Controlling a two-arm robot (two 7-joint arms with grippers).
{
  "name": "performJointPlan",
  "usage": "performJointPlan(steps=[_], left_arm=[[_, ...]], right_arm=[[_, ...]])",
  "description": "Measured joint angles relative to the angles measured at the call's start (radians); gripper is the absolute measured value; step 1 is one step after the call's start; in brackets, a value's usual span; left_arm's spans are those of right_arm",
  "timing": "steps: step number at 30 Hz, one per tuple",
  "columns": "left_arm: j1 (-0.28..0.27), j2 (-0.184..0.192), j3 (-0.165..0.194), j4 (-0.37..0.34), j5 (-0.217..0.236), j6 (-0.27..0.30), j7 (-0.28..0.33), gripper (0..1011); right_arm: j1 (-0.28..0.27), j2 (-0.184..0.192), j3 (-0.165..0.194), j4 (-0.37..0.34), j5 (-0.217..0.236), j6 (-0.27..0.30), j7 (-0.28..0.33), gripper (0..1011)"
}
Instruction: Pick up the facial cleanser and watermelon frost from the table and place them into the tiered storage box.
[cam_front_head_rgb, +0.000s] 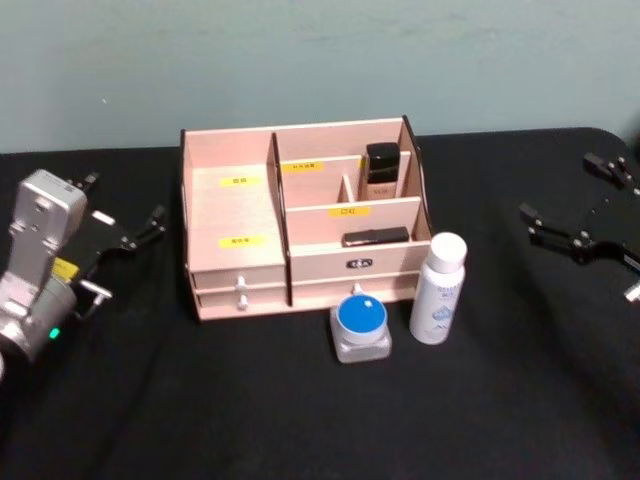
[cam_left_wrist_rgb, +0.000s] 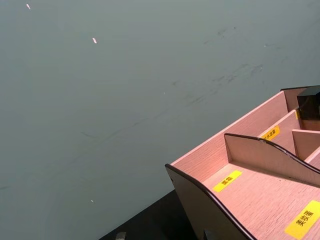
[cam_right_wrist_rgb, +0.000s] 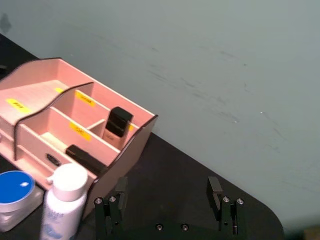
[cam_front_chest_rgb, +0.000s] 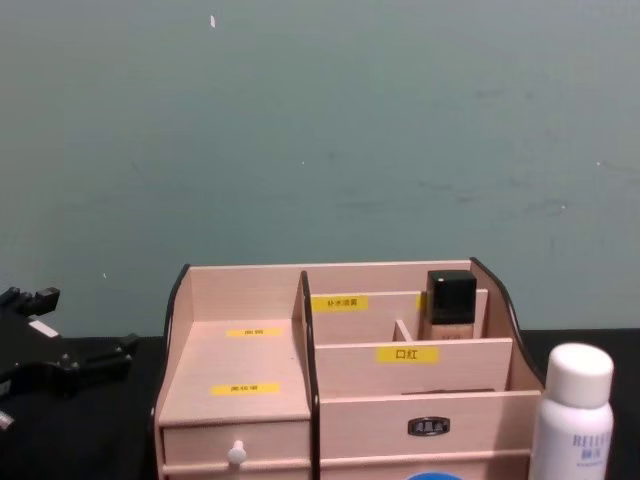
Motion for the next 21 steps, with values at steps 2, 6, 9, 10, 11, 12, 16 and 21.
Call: performJointPlan(steps=[2,6,9,10,11,12,16,21], left_arm=[[0.000,0.000,0.000,0.000,0.000,0.000,0.000,1010],[0.000,0.000,0.000,0.000,0.000,0.000,0.000,1010],[0.000,0.000,0.000,0.000,0.000,0.000,0.000,1010],[0.000,0.000,0.000,0.000,0.000,0.000,0.000,1010],[0.000,0.000,0.000,0.000,0.000,0.000,0.000,1010],[0.000,0.000,0.000,0.000,0.000,0.000,0.000,1010],[0.000,0.000,0.000,0.000,0.000,0.000,0.000,1010],[0.000,0.000,0.000,0.000,0.000,0.000,0.000,1010]], right_arm=[[-0.036,0.012,0.029,-0.037,0.016,0.006,0.006,1000],[-0.081,0.022,0.060,-0.079,0.029,0.002,0.014,1000],[-0.117,0.023,0.083,-0.114,0.040,-0.012,0.026,1000],[-0.130,0.021,0.089,-0.127,0.047,-0.019,0.035,1000],[-0.134,0.019,0.090,-0.132,0.050,-0.021,0.041,1000],[-0.136,0.017,0.090,-0.137,0.052,-0.023,0.047,1000],[-0.127,-0.002,0.068,-0.138,0.060,-0.026,0.081,1000],[-0.082,-0.035,0.018,-0.094,0.059,-0.015,0.117,1000]])
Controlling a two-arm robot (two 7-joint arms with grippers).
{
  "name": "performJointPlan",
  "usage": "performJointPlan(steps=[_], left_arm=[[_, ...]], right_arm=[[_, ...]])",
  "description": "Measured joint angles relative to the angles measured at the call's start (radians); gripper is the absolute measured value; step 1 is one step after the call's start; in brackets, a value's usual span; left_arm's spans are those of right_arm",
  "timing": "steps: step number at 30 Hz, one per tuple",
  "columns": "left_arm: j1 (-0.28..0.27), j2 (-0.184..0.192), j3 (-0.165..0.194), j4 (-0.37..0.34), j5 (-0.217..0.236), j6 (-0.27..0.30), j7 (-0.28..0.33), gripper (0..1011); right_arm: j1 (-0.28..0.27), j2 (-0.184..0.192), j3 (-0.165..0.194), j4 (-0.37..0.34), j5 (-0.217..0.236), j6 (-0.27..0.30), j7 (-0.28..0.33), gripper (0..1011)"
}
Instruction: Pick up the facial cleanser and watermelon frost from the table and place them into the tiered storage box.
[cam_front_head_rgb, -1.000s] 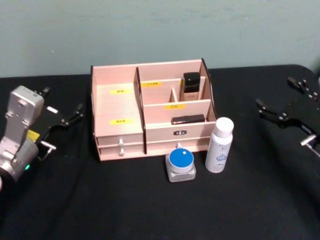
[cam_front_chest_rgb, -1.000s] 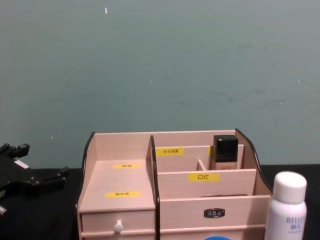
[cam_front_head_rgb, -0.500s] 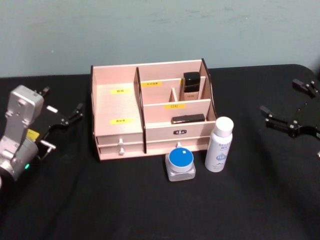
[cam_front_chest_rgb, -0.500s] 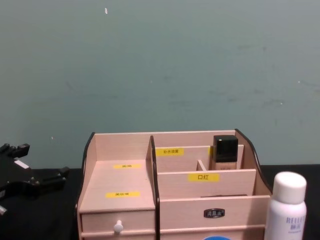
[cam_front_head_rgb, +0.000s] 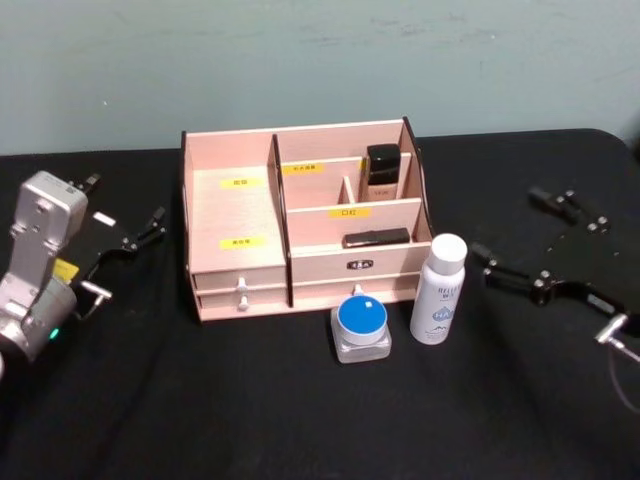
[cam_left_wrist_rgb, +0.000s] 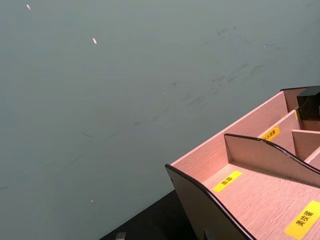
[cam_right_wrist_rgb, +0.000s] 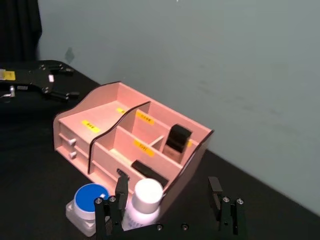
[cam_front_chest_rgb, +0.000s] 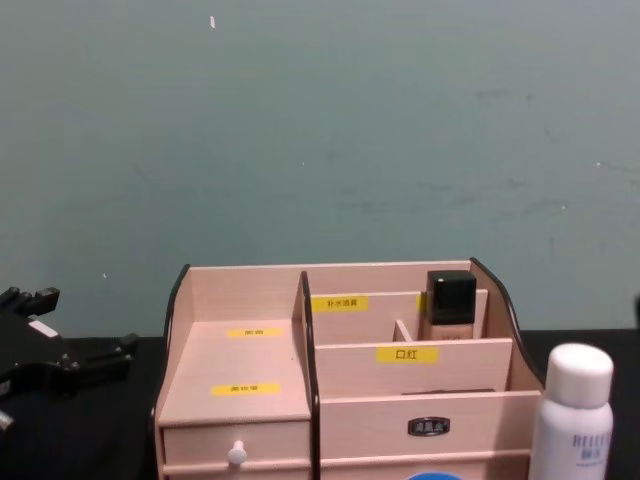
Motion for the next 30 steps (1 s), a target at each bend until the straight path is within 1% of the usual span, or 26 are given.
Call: performJointPlan(steps=[1,2,5,8,11,12,16,20,23,30], left_arm=[[0.000,0.000,0.000,0.000,0.000,0.000,0.000,1010],[0.000,0.000,0.000,0.000,0.000,0.000,0.000,1010],[0.000,0.000,0.000,0.000,0.000,0.000,0.000,1009],[0.000,0.000,0.000,0.000,0.000,0.000,0.000,1010],[0.000,0.000,0.000,0.000,0.000,0.000,0.000,1010],[0.000,0.000,0.000,0.000,0.000,0.000,0.000,1010],[0.000,0.000,0.000,0.000,0.000,0.000,0.000,1009],[0.000,0.000,0.000,0.000,0.000,0.000,0.000,1010],[0.000,0.000,0.000,0.000,0.000,0.000,0.000,1010],[0.000,0.000,0.000,0.000,0.000,0.000,0.000,1010]], right_arm=[[0.015,-0.012,-0.016,0.016,-0.002,0.005,0.011,1002],[0.015,-0.012,-0.016,0.016,-0.002,0.005,0.011,1002],[0.047,-0.038,-0.047,0.051,-0.010,0.016,0.035,1000],[0.073,-0.061,-0.070,0.081,-0.020,0.025,0.053,1000],[0.087,-0.075,-0.083,0.097,-0.026,0.030,0.065,1000],[0.095,-0.085,-0.090,0.110,-0.029,0.031,0.073,1000],[0.114,-0.109,-0.104,0.140,-0.040,0.036,0.095,1000],[0.125,-0.125,-0.111,0.163,-0.047,0.039,0.107,1000],[0.136,-0.145,-0.117,0.188,-0.057,0.044,0.119,1000],[0.148,-0.174,-0.117,0.227,-0.077,0.047,0.132,1002]])
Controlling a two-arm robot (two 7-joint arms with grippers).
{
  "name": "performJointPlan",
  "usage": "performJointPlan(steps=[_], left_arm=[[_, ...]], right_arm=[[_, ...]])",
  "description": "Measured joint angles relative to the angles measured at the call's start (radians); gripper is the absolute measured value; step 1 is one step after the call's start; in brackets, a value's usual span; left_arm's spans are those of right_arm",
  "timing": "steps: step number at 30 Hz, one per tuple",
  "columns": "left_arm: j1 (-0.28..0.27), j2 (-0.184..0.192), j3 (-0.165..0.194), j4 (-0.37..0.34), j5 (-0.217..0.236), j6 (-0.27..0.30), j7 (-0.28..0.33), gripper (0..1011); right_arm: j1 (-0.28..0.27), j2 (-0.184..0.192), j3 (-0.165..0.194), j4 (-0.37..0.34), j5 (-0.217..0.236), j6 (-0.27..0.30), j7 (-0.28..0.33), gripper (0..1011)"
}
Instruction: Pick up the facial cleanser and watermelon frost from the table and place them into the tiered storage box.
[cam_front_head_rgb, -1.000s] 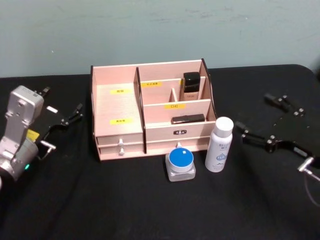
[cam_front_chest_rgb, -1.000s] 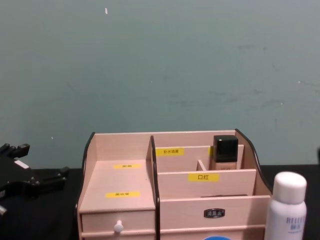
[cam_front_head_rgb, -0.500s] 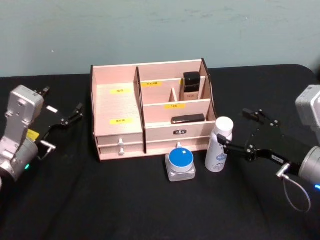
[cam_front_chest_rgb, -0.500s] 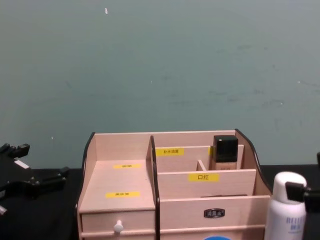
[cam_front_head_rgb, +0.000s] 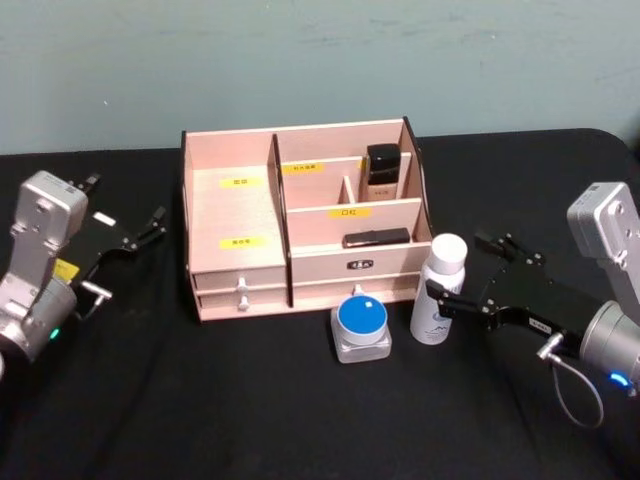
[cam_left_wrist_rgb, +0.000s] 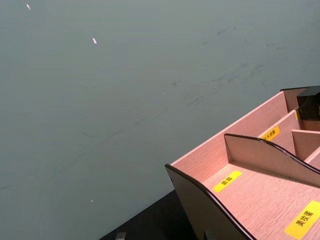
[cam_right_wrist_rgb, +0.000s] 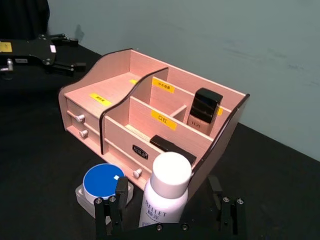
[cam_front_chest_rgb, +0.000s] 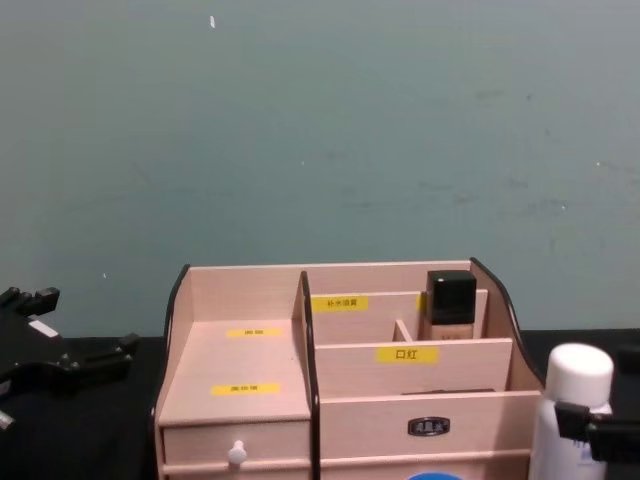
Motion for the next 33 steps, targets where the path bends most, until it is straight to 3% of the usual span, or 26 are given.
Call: performJointPlan(steps=[22,33], left_arm=[[0.000,0.000,0.000,0.000,0.000,0.000,0.000,1010],[0.000,0.000,0.000,0.000,0.000,0.000,0.000,1010]], right_arm=[[0.024,-0.066,0.013,0.099,-0.002,-0.019,0.044,1000],[0.055,-0.085,-0.003,0.144,0.008,-0.031,0.068,1000]])
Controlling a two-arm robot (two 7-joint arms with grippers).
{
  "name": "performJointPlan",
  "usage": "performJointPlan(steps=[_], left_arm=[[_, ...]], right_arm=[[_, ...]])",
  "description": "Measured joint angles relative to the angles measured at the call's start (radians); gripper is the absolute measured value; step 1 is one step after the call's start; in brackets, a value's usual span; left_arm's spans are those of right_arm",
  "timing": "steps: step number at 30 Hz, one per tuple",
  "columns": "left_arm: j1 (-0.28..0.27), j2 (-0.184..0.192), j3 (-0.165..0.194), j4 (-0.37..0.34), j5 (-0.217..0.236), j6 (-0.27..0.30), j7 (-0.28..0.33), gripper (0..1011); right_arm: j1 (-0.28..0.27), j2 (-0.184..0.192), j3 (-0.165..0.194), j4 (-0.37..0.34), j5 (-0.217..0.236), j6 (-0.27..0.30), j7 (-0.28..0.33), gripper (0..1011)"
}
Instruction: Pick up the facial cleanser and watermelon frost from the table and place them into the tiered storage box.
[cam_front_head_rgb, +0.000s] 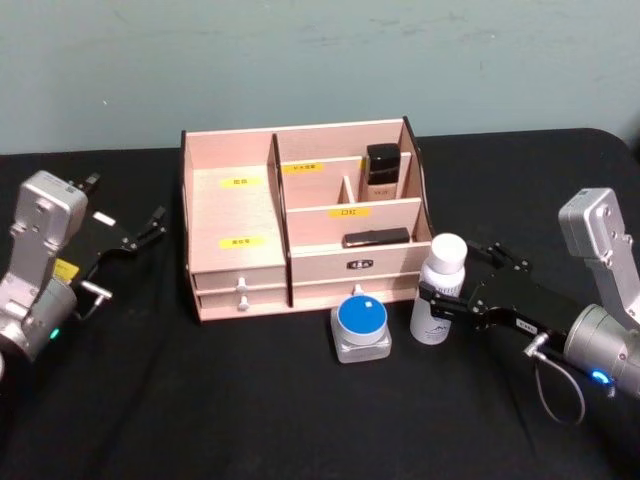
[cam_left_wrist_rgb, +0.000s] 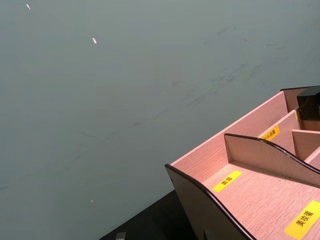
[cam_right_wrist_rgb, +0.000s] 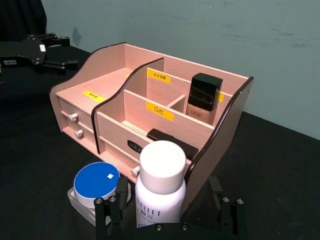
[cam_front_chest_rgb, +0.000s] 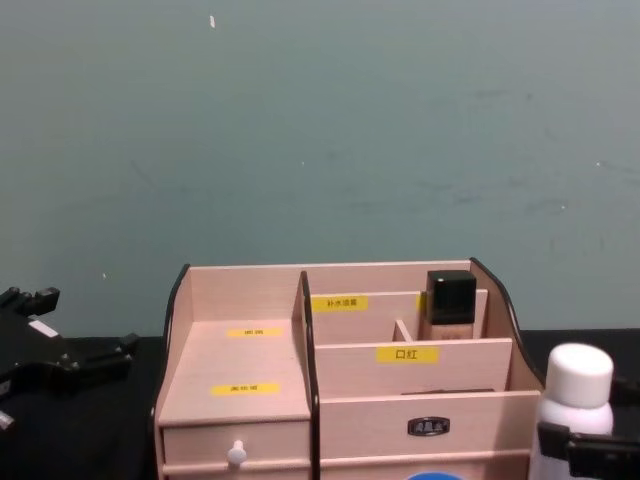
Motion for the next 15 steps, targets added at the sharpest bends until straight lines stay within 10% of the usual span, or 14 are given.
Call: performJointPlan(steps=[15], left_arm=[[0.000,0.000,0.000,0.000,0.000,0.000,0.000,1009]], right_arm=[[0.041,-0.016,-0.023,0.050,-0.001,-0.010,0.011,1000]])
